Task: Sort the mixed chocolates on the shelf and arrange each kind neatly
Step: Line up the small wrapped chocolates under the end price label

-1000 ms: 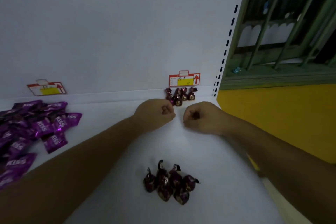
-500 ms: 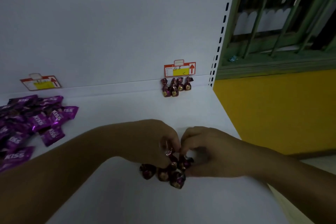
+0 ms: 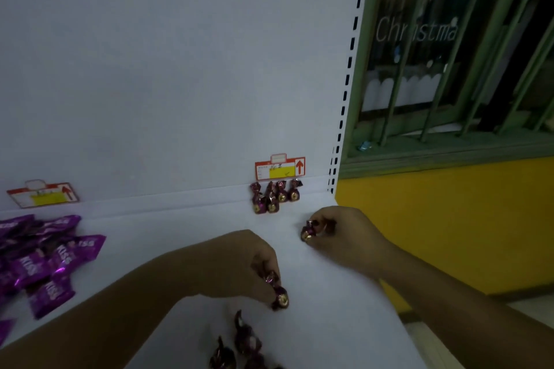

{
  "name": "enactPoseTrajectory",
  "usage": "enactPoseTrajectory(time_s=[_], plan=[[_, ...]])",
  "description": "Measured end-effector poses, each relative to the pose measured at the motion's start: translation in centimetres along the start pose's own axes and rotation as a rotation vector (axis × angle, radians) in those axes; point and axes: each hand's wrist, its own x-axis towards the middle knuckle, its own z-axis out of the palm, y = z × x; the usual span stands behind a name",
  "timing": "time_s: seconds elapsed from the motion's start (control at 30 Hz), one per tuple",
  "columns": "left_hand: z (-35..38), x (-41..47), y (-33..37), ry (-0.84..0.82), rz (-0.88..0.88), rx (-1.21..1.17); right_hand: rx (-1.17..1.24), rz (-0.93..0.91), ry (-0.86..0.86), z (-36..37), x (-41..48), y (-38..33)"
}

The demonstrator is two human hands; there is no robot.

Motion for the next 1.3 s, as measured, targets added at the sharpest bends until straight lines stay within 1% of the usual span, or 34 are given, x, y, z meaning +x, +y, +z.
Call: enactPoseTrajectory(time_s=[0.03,0.1,0.27,0.37,0.43,0.53,0.6,0.67,0.73,0.77,0.83,0.9,0.93,1.0,1.07,1.13,1.2,1.23,1.3], plan=[[-0.1,0.1,0.4,0.031,-0.006,-0.023,-0.015,0.016,0.01,0.2,0.9,0.0],[-0.2,1.0,-0.1,0.166,-0.016,-0.087,-0.029,0.052,0.044,0.7,2.7,-0.2],[-0.4,3.8,-0.5,0.476,-0.146,-0.36,-0.016,0.188,0.143,2.1,5.6,-0.7],[0.0,4.7,-0.5,0.643,-0.098,-0.425,-0.036,0.193,0.179,2.6,5.8,-0.5],[0.4,5.1,-0.8,0.713,-0.045,-0.39,-0.014,0.168,0.175,2.6,5.7,-0.4],[0.9,5.3,-1.4,0.741,-0.022,-0.44,0.046,0.136,0.188,2.6,5.6,-0.2],[0.9,5.3,-1.7,0.737,-0.022,-0.469,0.119,0.108,0.247,2.6,5.5,0.1],[0.9,5.2,-1.8,0.738,-0.013,-0.501,0.231,0.043,0.322,2.4,5.2,0.3],[0.9,5.1,-1.8,0.742,0.0,-0.52,0.303,-0.047,0.352,2.1,4.8,0.3],[0.9,5.1,-1.8,0.742,0.007,-0.53,0.316,-0.101,0.333,2.0,4.6,0.3],[1.0,5.1,-1.8,0.75,0.015,-0.547,0.316,-0.202,0.211,2.1,4.4,-0.1],[1.1,5.1,-1.8,0.766,0.016,-0.547,0.24,-0.263,0.083,2.4,4.2,-0.1],[1.1,5.1,-1.9,0.769,0.017,-0.546,0.196,-0.266,0.055,2.5,4.2,-0.1],[1.2,5.0,-1.9,0.774,0.031,-0.542,0.172,-0.269,0.065,2.6,4.2,0.0],[1.3,4.8,-1.8,0.832,0.048,-0.509,0.21,-0.248,0.153,2.5,4.0,-0.1],[1.1,4.8,-2.1,0.982,0.018,-0.427,0.249,-0.124,0.313,2.1,4.0,-0.2],[0.6,4.6,-2.9,1.106,-0.077,-0.312,0.251,0.021,0.427,1.8,4.3,-0.1],[0.4,4.6,-3.4,1.111,-0.121,-0.263,0.238,0.076,0.433,1.8,4.5,0.1],[0.1,4.6,-4.4,1.029,-0.184,-0.201,0.218,0.124,0.37,1.8,4.7,0.3]])
